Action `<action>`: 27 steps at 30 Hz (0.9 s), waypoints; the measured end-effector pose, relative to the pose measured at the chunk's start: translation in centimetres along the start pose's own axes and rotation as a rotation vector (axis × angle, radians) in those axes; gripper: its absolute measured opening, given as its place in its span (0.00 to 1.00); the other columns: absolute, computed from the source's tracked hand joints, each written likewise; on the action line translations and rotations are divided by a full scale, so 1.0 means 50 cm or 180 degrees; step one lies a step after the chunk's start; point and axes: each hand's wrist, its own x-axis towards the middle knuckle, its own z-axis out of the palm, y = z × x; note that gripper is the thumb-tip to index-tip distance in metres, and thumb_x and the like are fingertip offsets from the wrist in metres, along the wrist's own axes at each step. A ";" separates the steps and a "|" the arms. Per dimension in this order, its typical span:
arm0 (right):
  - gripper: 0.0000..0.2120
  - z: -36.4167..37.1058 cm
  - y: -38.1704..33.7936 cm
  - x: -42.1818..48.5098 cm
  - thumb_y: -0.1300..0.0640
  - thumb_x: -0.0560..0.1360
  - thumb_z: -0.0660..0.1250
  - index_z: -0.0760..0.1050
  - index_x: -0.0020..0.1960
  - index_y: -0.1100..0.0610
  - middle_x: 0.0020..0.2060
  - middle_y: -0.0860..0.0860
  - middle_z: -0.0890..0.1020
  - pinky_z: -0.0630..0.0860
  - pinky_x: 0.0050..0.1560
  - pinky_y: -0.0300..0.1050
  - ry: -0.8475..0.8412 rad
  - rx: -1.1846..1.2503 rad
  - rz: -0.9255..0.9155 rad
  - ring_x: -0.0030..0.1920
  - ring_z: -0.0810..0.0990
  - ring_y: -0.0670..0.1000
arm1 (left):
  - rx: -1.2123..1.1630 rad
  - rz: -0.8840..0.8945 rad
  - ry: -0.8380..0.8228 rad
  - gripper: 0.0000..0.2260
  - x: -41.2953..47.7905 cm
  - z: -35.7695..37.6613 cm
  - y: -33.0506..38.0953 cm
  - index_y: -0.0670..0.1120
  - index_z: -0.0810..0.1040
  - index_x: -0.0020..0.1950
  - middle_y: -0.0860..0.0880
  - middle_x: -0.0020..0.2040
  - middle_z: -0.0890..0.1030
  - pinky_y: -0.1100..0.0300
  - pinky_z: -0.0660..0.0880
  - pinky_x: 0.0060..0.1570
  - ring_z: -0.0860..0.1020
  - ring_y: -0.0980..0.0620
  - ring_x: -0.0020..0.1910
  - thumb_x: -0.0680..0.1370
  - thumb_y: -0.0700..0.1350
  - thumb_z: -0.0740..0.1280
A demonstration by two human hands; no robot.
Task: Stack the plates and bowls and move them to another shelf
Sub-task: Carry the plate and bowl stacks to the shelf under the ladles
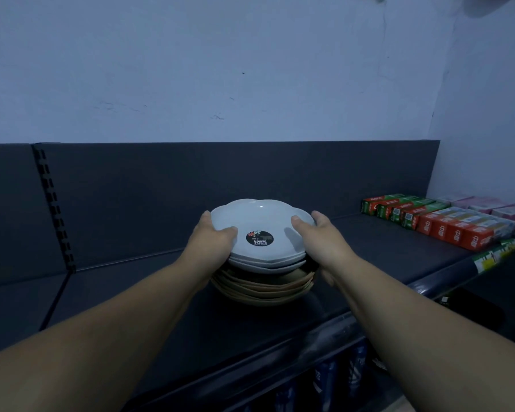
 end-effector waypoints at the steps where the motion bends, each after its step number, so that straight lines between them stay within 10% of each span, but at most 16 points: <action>1: 0.34 0.001 0.004 0.004 0.47 0.79 0.64 0.54 0.79 0.53 0.72 0.51 0.69 0.71 0.67 0.51 -0.0030 -0.0099 -0.0004 0.66 0.73 0.54 | 0.0118 -0.0026 0.0002 0.26 -0.002 0.002 -0.005 0.47 0.63 0.71 0.47 0.66 0.72 0.53 0.72 0.53 0.74 0.45 0.60 0.74 0.50 0.63; 18: 0.25 -0.001 0.009 0.007 0.45 0.70 0.67 0.74 0.62 0.57 0.56 0.55 0.81 0.81 0.51 0.52 -0.0037 -0.0474 0.0276 0.51 0.82 0.58 | 0.0855 -0.0077 0.0185 0.22 -0.006 0.003 0.001 0.39 0.62 0.68 0.43 0.67 0.67 0.55 0.68 0.50 0.70 0.46 0.54 0.79 0.49 0.60; 27: 0.32 -0.005 0.017 0.000 0.51 0.79 0.67 0.59 0.78 0.55 0.71 0.56 0.71 0.75 0.61 0.52 -0.0392 0.0636 0.0520 0.62 0.77 0.57 | 0.1032 -0.0147 0.0196 0.17 -0.014 -0.047 0.001 0.40 0.66 0.62 0.44 0.59 0.72 0.55 0.69 0.43 0.73 0.45 0.53 0.77 0.48 0.61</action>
